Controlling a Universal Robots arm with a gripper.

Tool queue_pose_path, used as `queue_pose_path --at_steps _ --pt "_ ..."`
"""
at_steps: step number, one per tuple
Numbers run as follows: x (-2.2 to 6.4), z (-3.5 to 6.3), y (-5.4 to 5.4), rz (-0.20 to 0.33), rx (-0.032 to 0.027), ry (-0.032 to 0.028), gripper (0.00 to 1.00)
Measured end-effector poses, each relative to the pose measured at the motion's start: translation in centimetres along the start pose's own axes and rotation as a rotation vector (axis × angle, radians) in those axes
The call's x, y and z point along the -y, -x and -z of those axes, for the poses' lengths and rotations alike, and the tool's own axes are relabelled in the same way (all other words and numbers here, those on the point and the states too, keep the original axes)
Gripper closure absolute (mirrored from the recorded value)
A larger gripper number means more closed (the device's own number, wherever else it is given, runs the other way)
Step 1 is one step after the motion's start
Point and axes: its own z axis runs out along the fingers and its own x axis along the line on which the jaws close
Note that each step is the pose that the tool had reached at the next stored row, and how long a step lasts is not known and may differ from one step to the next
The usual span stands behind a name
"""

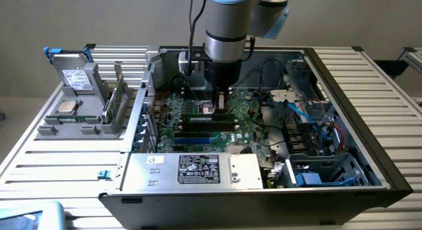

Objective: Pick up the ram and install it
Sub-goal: 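Insert the ram into the slot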

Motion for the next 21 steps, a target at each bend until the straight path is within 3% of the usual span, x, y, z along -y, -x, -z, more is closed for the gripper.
queue_pose_path --at_steps 3,21 --pt "0.01 -0.16 0.00 0.000 -0.0035 -0.0001 0.86" --pt "0.07 -0.56 -0.34 0.001 -0.0042 -0.0002 0.86"
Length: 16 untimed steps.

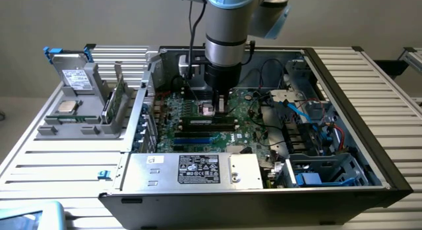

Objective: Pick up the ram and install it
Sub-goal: 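Insert the ram into the slot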

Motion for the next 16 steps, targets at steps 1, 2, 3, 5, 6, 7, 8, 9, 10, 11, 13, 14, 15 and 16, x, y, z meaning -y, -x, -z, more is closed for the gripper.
queue_pose_path --at_steps 1,2,3,5,6,7,8,9,10,11,13,14,15,16 --pt "0.01 -0.03 0.00 0.000 -0.0002 -0.0001 0.86" --pt "0.05 -0.03 0.00 0.000 -0.0005 -0.0001 0.86" --pt "0.07 -0.05 0.00 0.000 -0.0006 -0.0003 0.86" --pt "0.08 -0.09 0.00 0.000 -0.0005 -0.0011 0.86" --pt "0.08 -0.12 0.00 0.000 -0.0008 -0.0021 0.86" --pt "0.08 -0.17 0.01 0.000 -0.0010 -0.0038 0.86" --pt "0.08 -0.19 0.01 0.000 -0.0015 -0.0054 0.86" --pt "0.09 -0.21 0.00 0.000 -0.0017 -0.0068 0.86" --pt "0.08 -0.24 0.00 0.000 -0.0018 -0.0084 0.86" --pt "0.04 -0.26 0.00 0.000 -0.0019 -0.0093 0.86" --pt "-0.05 -0.31 0.01 0.000 -0.0021 -0.0119 0.86" --pt "-0.06 -0.35 0.01 0.000 -0.0020 -0.0129 0.86" --pt "-0.06 -0.38 0.01 0.000 -0.0020 -0.0138 0.86" --pt "-0.05 -0.44 0.01 0.000 -0.0020 -0.0144 0.86"
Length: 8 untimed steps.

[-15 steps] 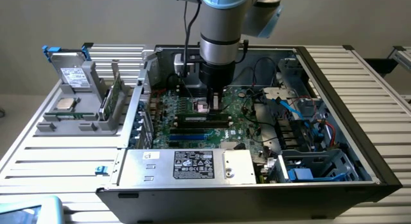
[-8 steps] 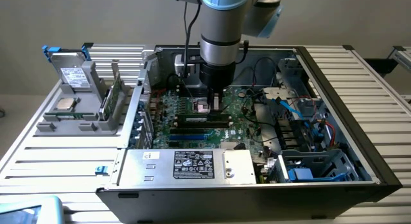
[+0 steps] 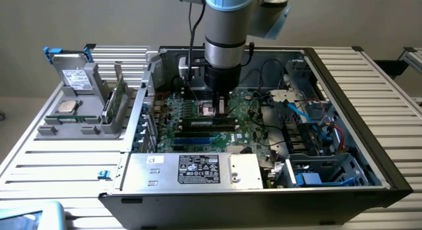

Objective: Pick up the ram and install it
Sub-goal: 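Insert the ram into the slot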

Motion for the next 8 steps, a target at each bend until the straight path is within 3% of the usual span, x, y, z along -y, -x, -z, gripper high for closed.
queue_pose_path --at_steps 8 --pt "-0.10 -0.25 0.00 0.000 -0.0004 -0.0044 0.86"
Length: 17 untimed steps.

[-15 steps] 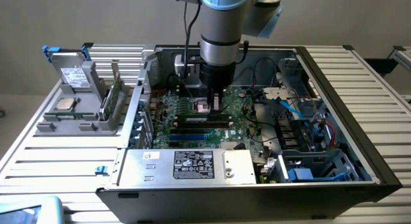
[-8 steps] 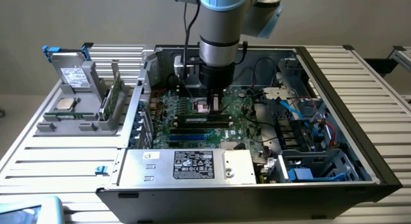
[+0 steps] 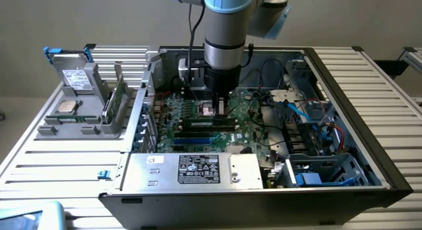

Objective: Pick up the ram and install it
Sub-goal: 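Insert the ram into the slot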

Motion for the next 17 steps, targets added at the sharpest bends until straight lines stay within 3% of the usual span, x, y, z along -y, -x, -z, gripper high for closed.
queue_pose_path --at_steps 17 --pt "-0.27 -0.60 0.04 0.000 0.0002 -0.0052 0.86"
